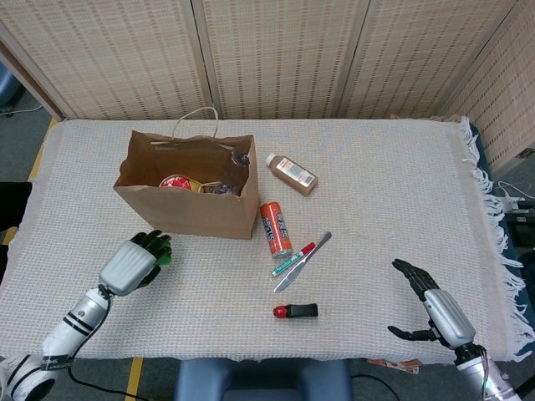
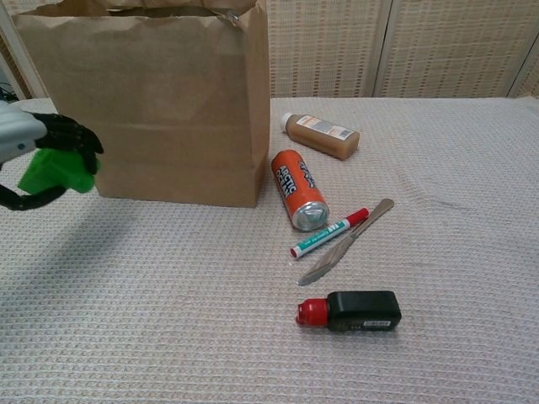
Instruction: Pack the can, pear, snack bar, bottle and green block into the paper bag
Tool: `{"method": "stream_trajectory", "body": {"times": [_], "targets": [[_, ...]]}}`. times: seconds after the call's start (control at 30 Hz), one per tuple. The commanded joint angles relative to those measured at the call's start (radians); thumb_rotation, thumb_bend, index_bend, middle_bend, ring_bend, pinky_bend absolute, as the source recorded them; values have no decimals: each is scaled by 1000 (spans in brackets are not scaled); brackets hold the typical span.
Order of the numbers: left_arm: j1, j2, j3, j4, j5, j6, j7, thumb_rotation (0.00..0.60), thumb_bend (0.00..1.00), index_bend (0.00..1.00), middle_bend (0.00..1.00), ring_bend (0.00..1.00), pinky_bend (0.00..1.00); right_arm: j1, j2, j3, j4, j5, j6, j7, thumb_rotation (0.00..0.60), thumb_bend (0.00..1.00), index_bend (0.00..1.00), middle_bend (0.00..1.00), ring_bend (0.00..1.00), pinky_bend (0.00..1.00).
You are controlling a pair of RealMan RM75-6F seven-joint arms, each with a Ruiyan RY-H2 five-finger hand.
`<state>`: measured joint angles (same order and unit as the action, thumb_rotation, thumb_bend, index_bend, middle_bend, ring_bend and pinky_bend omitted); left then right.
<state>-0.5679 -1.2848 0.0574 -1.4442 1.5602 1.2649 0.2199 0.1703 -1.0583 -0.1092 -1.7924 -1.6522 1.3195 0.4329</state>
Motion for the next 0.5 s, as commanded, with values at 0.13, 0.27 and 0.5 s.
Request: {"method": "stream_trajectory", "body": {"times": [0.13,0.27,0.5], "targets": [[107,2,-154,107,-136,218,-15,600,649,739,752,678,738,-2,-6,4,2,2,2,-10,600,43,0,0,0,0],[125,-51,-344,15,-307,305,-122,600,650,736,753,684,752,-2,-10,3,4,1,1,-18,600,43,0,0,0,0],[57,-51,-526,-179,-413,287,-155,600,653,735,747,684,751,0,-15,7,9,3,-2,-28,600,43,0,0,0,0]]}}
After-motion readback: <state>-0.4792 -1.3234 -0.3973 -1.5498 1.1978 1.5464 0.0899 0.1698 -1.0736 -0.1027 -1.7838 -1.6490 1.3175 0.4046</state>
